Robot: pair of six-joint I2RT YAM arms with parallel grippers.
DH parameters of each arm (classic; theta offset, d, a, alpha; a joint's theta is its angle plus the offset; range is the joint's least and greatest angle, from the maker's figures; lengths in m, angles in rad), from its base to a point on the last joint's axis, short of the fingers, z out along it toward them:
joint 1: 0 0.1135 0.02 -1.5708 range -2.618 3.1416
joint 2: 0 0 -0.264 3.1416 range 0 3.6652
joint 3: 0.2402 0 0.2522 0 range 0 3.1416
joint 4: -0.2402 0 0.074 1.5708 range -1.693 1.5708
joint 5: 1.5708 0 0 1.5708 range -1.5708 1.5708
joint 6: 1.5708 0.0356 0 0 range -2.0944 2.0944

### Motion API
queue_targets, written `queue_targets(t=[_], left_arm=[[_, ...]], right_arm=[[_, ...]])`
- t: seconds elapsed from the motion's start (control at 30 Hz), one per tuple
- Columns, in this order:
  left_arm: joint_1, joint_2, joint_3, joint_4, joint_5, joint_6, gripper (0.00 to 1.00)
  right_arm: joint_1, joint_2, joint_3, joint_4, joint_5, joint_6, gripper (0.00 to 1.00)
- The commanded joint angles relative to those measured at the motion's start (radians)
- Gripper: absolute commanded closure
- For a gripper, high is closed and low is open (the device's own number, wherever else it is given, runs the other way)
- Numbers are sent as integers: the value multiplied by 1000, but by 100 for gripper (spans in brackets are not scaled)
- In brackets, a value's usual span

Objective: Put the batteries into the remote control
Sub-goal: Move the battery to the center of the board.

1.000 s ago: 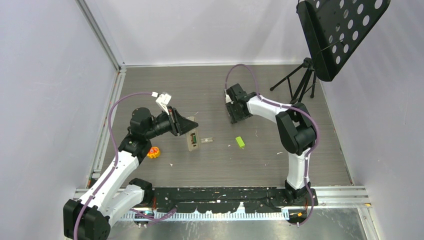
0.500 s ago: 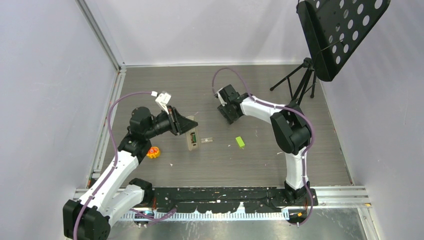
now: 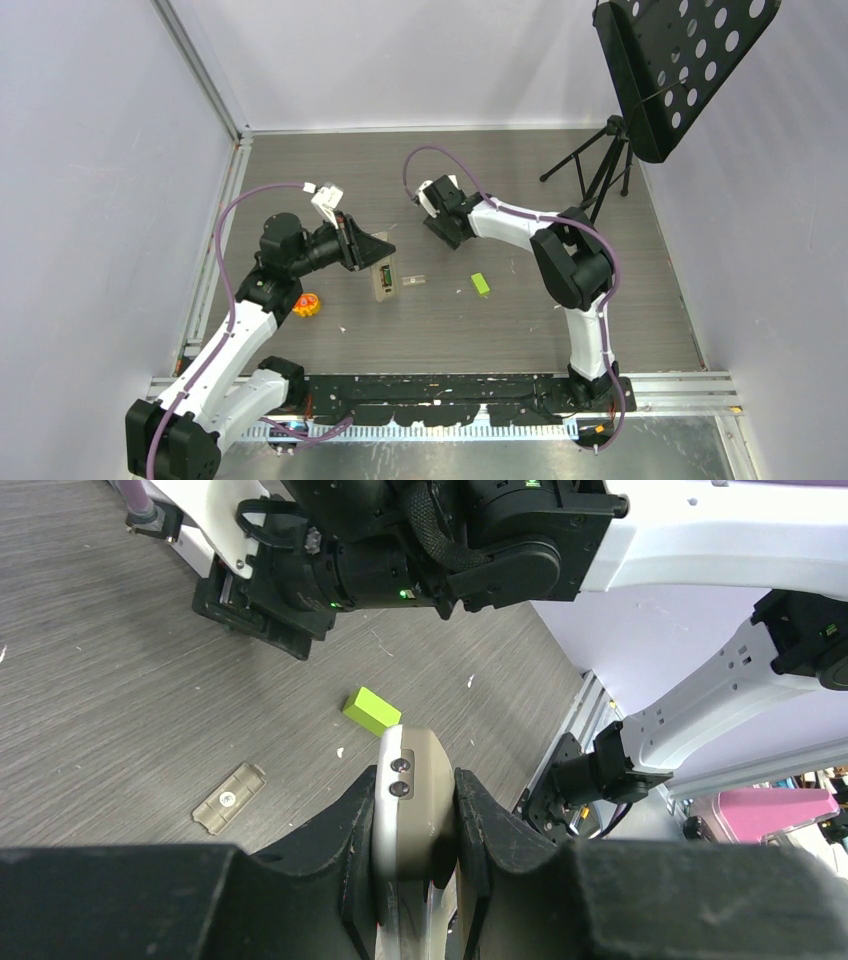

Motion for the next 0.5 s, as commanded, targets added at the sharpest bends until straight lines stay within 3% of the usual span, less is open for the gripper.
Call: queue_targets(t=[0.0,0.2,0.37,0.47], left_arm=[[2,-2,51,18,-5,12,100],[2,1,49,17,-7,14,100],[2,0,48,15,-7,15,100],[2,-1,45,14,-7,15,100]], right_arm=[[7,66,31,51,91,-60,41],[11,70,53,43,89,-65,42],[11,81,73,-44,42,-27,58],[10,72,64,-78,46,32,55]])
